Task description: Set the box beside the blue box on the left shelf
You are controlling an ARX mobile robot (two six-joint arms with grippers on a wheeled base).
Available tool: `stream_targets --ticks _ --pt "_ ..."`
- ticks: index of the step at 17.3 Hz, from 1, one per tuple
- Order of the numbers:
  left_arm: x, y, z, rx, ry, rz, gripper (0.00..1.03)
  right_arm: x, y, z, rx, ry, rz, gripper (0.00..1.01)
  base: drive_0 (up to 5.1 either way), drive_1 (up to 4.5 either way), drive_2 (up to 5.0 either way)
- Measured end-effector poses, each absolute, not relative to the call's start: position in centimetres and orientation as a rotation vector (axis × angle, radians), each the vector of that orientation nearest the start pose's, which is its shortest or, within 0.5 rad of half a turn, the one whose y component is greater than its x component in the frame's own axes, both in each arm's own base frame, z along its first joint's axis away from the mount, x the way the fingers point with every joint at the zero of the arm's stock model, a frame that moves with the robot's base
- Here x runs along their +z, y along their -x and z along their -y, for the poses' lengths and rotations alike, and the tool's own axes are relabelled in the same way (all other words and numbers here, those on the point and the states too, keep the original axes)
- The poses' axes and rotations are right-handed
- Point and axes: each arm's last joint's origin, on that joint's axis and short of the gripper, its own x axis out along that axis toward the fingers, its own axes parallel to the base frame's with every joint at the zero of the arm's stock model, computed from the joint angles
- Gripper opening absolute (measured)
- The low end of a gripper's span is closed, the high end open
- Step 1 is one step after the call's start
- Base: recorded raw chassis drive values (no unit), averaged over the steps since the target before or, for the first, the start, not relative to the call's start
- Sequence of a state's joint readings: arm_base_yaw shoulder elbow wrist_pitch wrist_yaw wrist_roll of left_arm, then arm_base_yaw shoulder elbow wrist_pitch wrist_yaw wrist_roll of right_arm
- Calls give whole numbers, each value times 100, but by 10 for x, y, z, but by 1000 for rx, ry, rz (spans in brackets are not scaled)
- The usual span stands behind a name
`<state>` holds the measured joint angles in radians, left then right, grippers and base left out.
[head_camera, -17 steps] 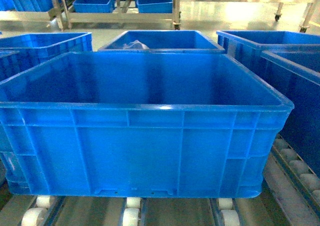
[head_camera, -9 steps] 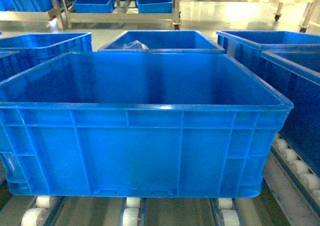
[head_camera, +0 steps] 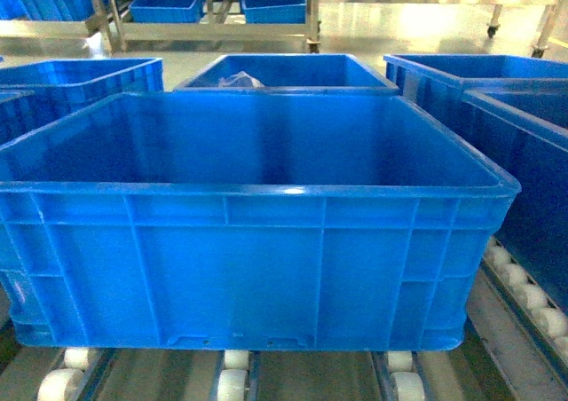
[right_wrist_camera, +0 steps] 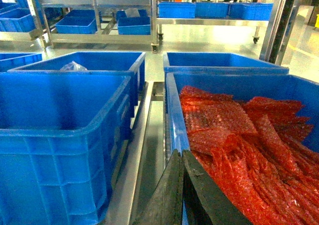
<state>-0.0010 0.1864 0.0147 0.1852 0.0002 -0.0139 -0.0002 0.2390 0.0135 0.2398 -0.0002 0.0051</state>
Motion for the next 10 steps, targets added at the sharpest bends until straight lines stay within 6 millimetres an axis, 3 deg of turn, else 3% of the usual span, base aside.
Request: stream_targets --ticks 10 --pt "167 -97 0 0 10 -5 2 165 -102 0 1 -5 -36 2 0 0 0"
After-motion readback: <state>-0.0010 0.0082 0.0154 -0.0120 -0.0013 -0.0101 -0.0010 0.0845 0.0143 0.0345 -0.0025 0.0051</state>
